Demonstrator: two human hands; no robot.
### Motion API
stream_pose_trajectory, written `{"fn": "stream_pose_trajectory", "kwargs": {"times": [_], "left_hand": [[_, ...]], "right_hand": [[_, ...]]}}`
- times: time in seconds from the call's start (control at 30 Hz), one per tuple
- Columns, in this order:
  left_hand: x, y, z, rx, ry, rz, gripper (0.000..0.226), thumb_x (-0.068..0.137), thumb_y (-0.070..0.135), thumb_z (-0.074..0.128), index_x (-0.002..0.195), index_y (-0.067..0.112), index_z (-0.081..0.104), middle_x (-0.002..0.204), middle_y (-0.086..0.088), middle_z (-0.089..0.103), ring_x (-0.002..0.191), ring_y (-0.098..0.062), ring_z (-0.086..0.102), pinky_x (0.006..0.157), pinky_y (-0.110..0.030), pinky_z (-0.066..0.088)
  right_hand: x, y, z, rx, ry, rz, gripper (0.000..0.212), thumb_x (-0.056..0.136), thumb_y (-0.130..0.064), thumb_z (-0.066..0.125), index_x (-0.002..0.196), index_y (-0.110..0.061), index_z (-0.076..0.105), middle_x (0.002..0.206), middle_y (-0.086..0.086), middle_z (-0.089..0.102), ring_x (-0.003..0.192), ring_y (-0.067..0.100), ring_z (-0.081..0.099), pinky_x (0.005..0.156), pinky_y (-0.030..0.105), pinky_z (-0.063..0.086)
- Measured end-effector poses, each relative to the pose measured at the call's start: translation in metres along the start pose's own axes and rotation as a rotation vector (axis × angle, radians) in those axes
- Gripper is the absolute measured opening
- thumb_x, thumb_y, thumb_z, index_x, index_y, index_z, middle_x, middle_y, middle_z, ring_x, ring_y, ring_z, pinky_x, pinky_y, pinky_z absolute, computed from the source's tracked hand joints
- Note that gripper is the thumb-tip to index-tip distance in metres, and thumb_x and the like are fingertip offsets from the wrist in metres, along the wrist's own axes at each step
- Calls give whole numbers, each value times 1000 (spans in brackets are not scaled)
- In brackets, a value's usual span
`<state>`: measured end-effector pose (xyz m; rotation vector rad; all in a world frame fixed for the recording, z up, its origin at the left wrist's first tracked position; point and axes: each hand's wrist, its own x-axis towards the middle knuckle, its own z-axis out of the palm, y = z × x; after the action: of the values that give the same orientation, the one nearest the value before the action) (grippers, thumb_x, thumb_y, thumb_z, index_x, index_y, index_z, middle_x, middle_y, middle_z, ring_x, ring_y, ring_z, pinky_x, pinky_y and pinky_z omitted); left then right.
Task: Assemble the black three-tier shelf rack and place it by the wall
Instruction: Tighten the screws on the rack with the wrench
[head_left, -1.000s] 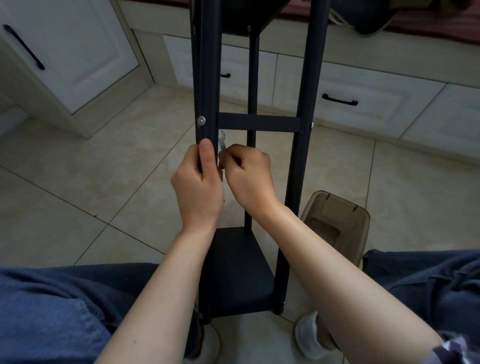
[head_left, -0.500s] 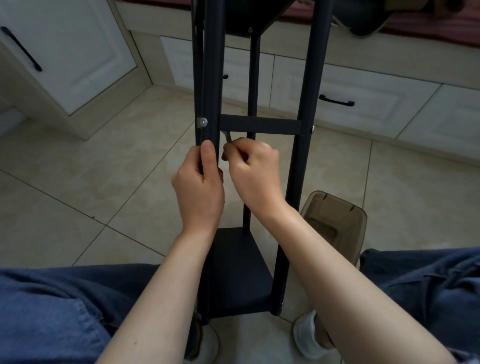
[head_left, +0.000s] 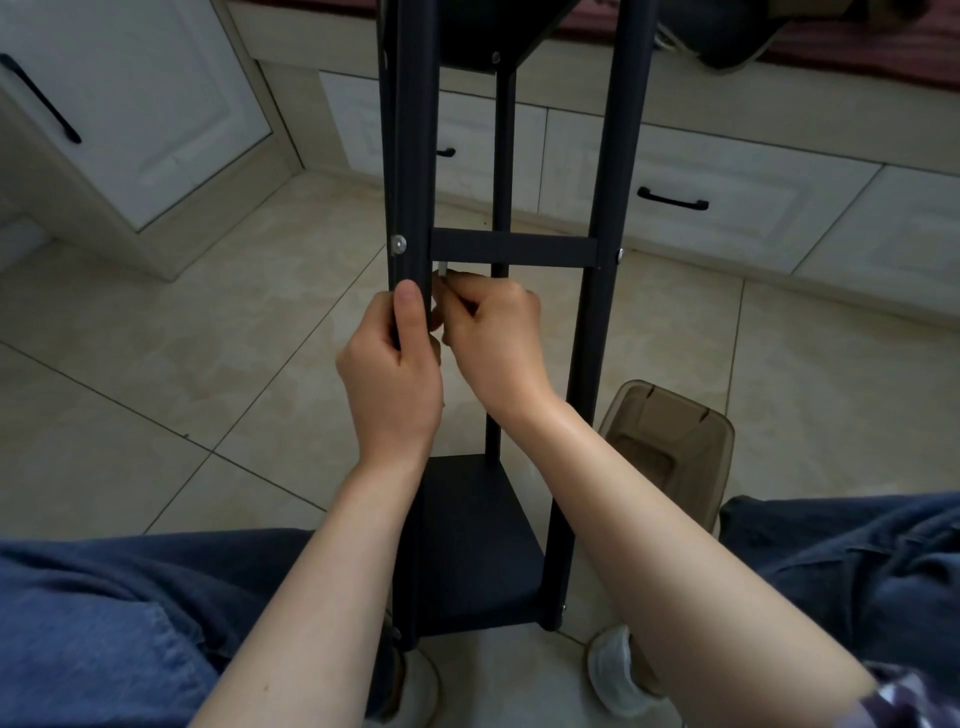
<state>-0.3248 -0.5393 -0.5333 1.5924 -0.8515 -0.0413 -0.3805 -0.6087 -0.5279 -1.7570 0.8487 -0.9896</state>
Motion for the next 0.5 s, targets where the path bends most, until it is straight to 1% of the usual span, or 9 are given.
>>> {"fn": "stream_pose_trajectory", "kwargs": {"times": [0.1, 0.2, 0.33, 0.4, 0.5], "left_hand": [[0, 0, 0, -2, -8, 3, 38, 109, 23, 41, 73, 20, 51, 58, 13, 46, 54, 2, 52, 54, -8, 36], [1, -2, 0, -8, -11, 5, 39, 109, 23, 41, 73, 16, 52, 58, 12, 46, 53, 1, 51, 53, -8, 36], [2, -3, 1, -9, -16, 8, 41, 109, 26, 40, 70, 27, 48, 57, 11, 46, 53, -1, 50, 54, -9, 35], [2, -3, 1, -12, -16, 14, 40, 109, 26, 40, 70, 27, 48, 58, 11, 46, 53, -1, 50, 54, -9, 35], [3, -4, 2, -19, -17, 25, 39, 109, 25, 41, 71, 27, 49, 58, 12, 46, 53, 0, 51, 54, -9, 36]], "right_hand": [[4, 4, 6, 52, 12, 4, 29, 100, -14, 57, 80, -1, 73, 66, 7, 69, 60, 12, 64, 63, 26, 54], [7, 7, 13, 81, 39, -27, 28, 100, -12, 57, 82, 3, 71, 67, 12, 69, 60, 15, 63, 61, 24, 53], [9, 10, 20, 126, 76, -68, 27, 99, -7, 57, 79, 6, 67, 64, 17, 66, 57, 19, 61, 52, 12, 46], [11, 10, 20, 130, 90, -83, 25, 99, -6, 57, 80, 6, 68, 65, 18, 67, 58, 20, 61, 53, 9, 46], [11, 10, 19, 106, 89, -94, 26, 99, -7, 57, 79, 5, 69, 65, 18, 68, 58, 18, 62, 54, 9, 46]]}}
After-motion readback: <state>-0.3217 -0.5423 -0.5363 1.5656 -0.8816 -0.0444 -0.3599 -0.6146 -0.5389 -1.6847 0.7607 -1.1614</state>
